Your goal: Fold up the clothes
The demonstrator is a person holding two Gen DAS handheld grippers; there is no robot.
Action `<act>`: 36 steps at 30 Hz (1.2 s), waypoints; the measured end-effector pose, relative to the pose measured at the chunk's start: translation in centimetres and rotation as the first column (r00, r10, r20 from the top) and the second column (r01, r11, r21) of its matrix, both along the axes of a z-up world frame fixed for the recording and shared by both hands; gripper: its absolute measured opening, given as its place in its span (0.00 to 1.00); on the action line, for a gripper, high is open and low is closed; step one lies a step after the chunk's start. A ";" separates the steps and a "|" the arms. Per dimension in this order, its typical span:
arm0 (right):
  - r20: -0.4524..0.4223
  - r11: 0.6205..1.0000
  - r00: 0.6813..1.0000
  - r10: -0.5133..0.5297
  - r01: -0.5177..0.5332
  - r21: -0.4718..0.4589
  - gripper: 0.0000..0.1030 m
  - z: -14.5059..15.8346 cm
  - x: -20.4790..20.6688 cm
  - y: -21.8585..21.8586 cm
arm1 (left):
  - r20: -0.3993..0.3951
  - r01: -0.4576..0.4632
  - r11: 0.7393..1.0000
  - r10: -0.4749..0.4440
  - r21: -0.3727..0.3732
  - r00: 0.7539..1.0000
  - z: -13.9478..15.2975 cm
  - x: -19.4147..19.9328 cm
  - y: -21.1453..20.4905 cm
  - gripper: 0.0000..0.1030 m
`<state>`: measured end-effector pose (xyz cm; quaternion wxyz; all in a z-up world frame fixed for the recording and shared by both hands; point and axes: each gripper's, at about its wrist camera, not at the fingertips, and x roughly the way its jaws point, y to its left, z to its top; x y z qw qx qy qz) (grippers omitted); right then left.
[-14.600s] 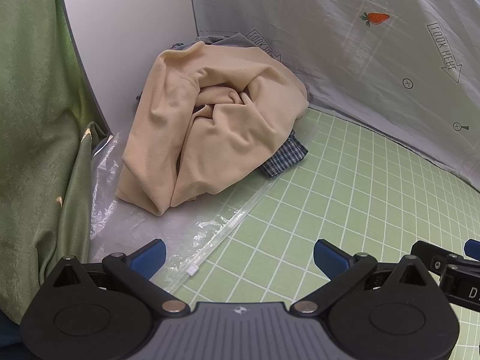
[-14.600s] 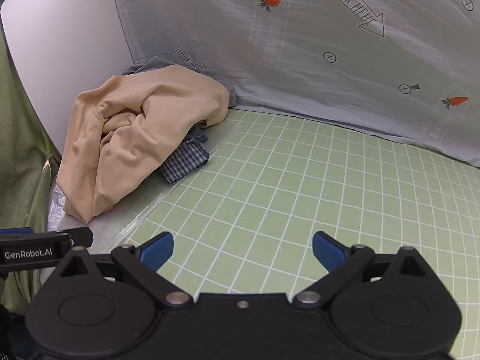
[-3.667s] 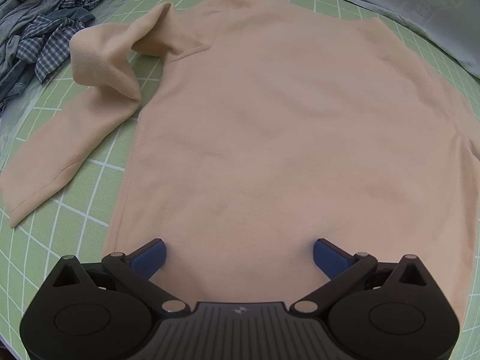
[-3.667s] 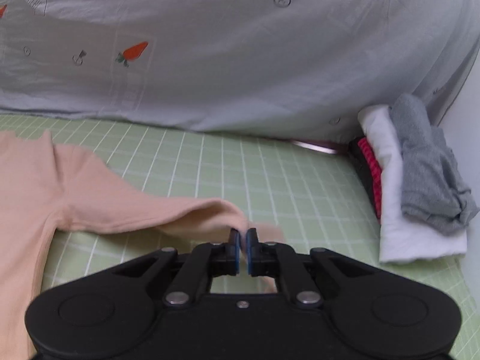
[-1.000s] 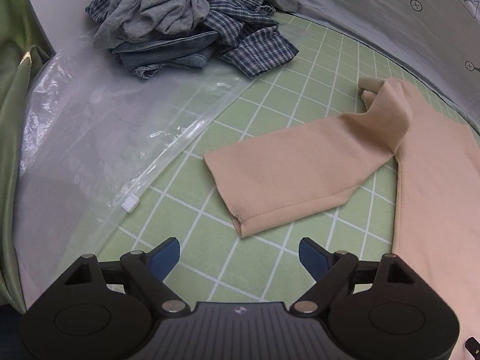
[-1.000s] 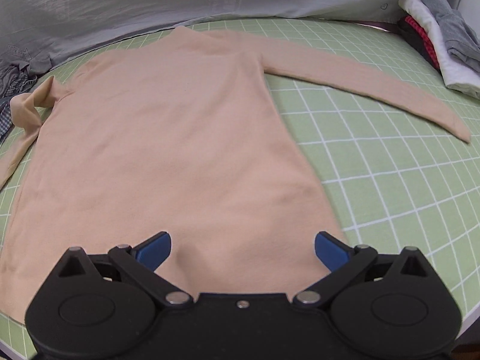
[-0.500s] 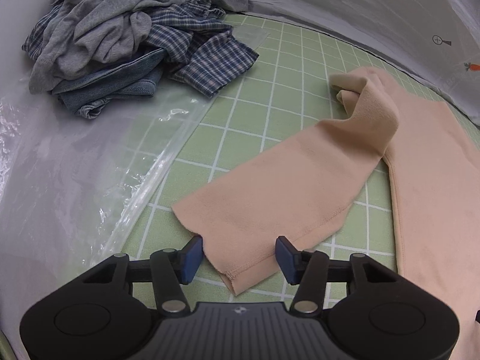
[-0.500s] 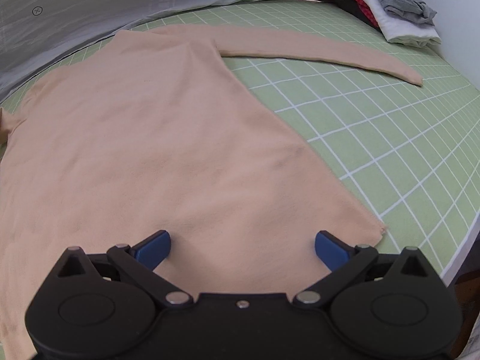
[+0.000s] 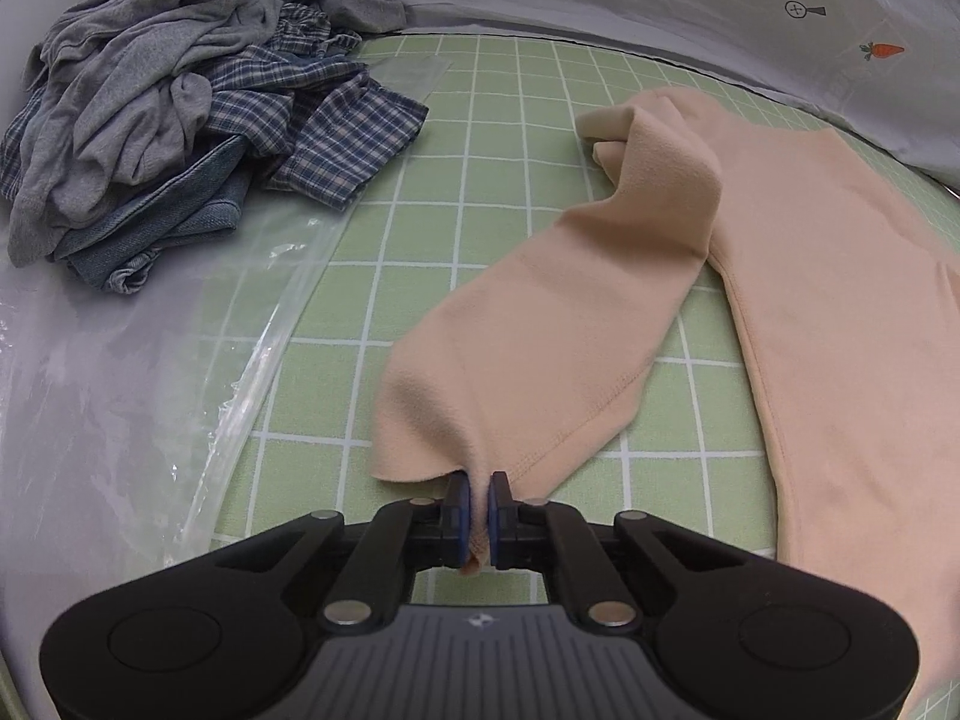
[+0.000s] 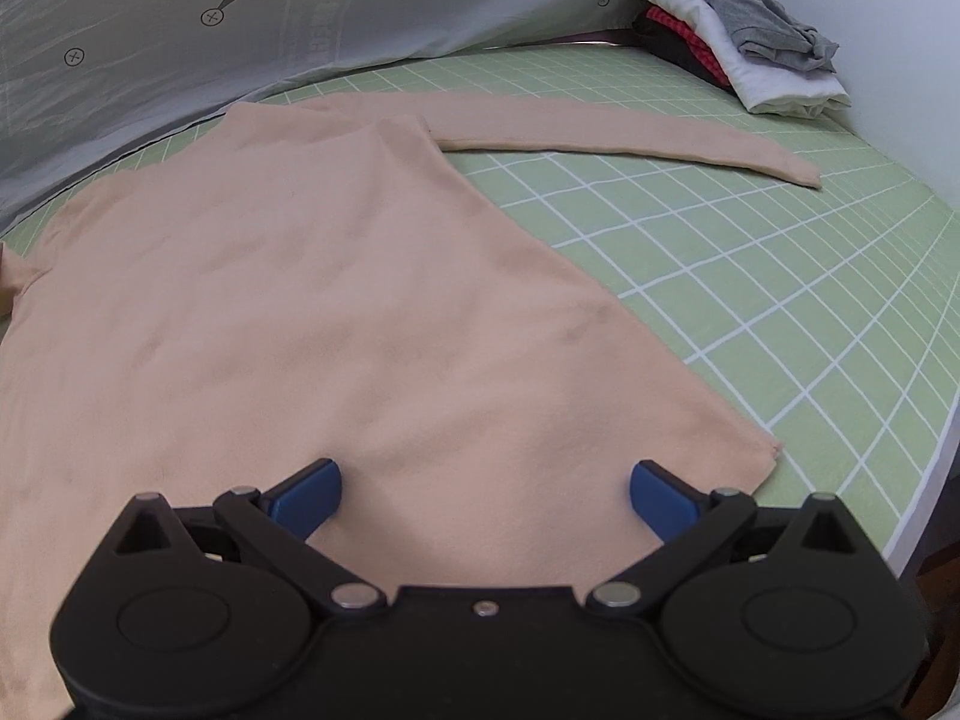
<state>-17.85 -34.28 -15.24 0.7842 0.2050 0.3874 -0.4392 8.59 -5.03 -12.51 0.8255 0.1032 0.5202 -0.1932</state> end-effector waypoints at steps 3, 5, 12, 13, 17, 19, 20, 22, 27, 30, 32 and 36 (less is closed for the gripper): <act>0.010 1.000 1.000 0.000 0.000 -0.016 1.00 -0.1 -0.1 0.2 | 0.004 -0.014 1.000 0.014 -0.001 1.000 0.5 -0.3 0.8 0.06; 0.015 1.000 1.000 0.000 0.001 -0.024 1.00 -0.2 -0.2 0.3 | 0.020 -0.028 1.000 0.028 -0.009 0.999 1.1 -0.7 1.6 0.06; 0.018 1.000 1.000 0.001 0.000 -0.029 1.00 -0.3 -0.2 0.4 | 0.062 -0.146 0.987 0.150 -0.059 0.987 3.3 -2.8 7.0 0.06; 0.017 1.000 1.000 0.002 -0.001 -0.027 1.00 -0.3 -0.2 0.3 | 0.068 -0.175 0.982 0.179 -0.065 0.981 3.5 -3.2 8.0 0.06; 0.013 1.000 1.000 0.007 -0.006 -0.020 1.00 -0.2 -0.1 0.2 | 0.094 -0.277 0.952 0.289 -0.128 0.953 5.0 -3.7 11.4 0.06; 0.011 1.000 1.000 0.009 -0.009 -0.019 1.00 -0.2 -0.1 0.2 | 0.113 -0.321 0.935 0.339 -0.151 0.934 6.0 -3.7 12.8 0.06; 0.011 1.000 1.000 0.010 -0.010 -0.018 1.00 -0.2 -0.1 0.2 | 0.118 -0.351 0.920 0.374 -0.174 0.920 6.8 -3.5 13.6 0.06; 0.008 1.000 1.000 0.009 -0.009 -0.014 1.00 -0.1 0.0 0.1 | 0.110 -0.397 0.887 0.430 -0.236 0.896 8.3 -3.3 15.0 0.06; 0.003 1.000 1.000 0.023 -0.023 -0.007 1.00 -0.1 0.0 -0.1 | 0.135 -0.437 0.864 0.478 -0.248 0.868 9.4 -2.2 16.1 0.06; 0.001 1.000 1.000 0.031 -0.031 -0.003 1.00 -0.1 0.0 -0.3 | 0.040 -0.483 0.854 0.498 -0.193 0.866 7.0 -1.8 16.2 0.06; -0.002 0.999 0.999 0.036 -0.036 0.001 1.00 0.0 0.0 -0.4 | -0.046 -0.521 0.838 0.521 -0.159 0.852 5.1 -2.0 16.2 0.08; -0.008 0.997 0.998 0.065 -0.065 0.030 1.00 0.3 -0.2 -1.0 | -0.120 -0.504 0.859 0.492 -0.091 0.862 3.1 -2.9 15.1 0.15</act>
